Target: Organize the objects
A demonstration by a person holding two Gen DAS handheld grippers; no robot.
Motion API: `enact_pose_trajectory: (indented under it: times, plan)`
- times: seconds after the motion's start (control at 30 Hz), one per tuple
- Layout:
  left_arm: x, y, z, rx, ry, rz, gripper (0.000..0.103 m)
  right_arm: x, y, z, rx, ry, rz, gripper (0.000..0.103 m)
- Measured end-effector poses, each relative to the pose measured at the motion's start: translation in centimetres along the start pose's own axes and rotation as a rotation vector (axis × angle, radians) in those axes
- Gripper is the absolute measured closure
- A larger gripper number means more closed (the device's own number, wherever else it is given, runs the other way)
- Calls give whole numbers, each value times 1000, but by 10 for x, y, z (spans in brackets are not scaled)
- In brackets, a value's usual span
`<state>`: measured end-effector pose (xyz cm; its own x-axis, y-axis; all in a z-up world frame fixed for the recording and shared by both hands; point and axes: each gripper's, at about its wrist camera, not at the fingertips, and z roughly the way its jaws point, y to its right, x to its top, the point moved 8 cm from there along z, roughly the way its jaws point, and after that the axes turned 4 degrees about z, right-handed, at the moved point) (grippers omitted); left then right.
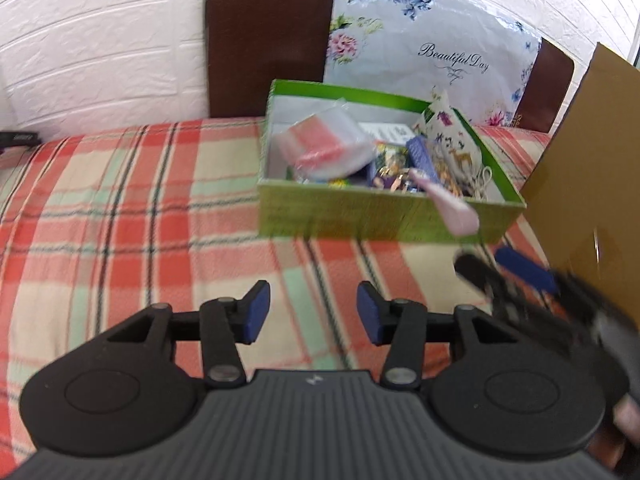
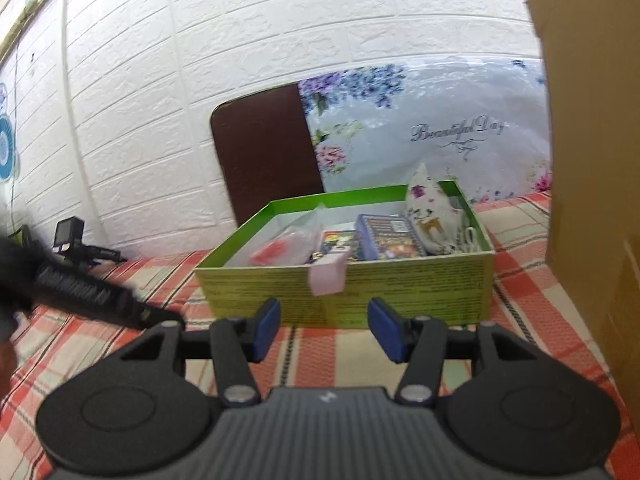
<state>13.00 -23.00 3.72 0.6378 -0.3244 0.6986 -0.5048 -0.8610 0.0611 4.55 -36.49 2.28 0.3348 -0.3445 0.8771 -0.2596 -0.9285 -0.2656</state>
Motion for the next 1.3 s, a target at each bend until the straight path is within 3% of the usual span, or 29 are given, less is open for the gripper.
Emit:
enact_pose_trajectory:
  times: [0.03, 0.07, 0.1, 0.13, 0.2, 0.27, 0.33, 0.4, 0.47, 0.57, 0.77, 0.93, 1.1, 1.13, 1.2, 1.23, 1.3]
  plan:
    - [-3, -3, -5, 5, 3, -4, 53, 2, -2, 7, -8, -22, -31, 66]
    - [-5, -7, -9, 12, 8, -9, 53, 4, -4, 20, -16, -60, -75, 83]
    - [-5, -11, -14, 21, 12, -18, 53, 8, -5, 35, -10, -104, -103, 89]
    - [-5, -16, -19, 28, 16, -30, 53, 17, -5, 49, -16, -122, -108, 92]
    - [-1, -23, -32, 39, 40, -45, 53, 58, -2, 65, -43, -46, -98, 91]
    - [3, -29, -43, 61, 76, -50, 49, 98, 2, 76, -73, 45, -102, 83]
    - [5, -32, -48, 70, 92, -61, 48, 115, 13, 85, -146, 13, -64, 83]
    - [4, -31, -49, 64, 97, -59, 48, 116, 15, 69, -117, 31, -34, 79]
    - [1, -27, -45, 70, 92, -53, 48, 102, 14, 44, -113, 59, -75, 61]
    - [-8, -16, -38, 44, 53, -42, 48, 64, 18, 8, -124, 55, -74, 60]
    - [-22, 0, -44, 49, 63, 6, 48, 1, 10, -54, -49, 4, 35, 60]
    - [-35, 3, -50, 73, 65, 17, 47, -2, -11, -86, -13, 23, 9, 55]
    - [-46, -1, -63, 153, 99, 51, 33, 5, -27, -110, 11, 61, 27, 46]
    - [-48, -2, -66, 170, 109, 53, 27, 4, -30, -114, 12, 68, 38, 42]
    - [-51, -4, -72, 199, 129, 60, 21, 2, -34, -122, 13, 72, 65, 22]
    - [-53, -4, -75, 207, 136, 65, 18, 0, -36, -125, 15, 74, 78, 6]
    - [-57, -2, -79, 216, 145, 72, 13, -4, -42, -133, 16, 83, 81, 2]
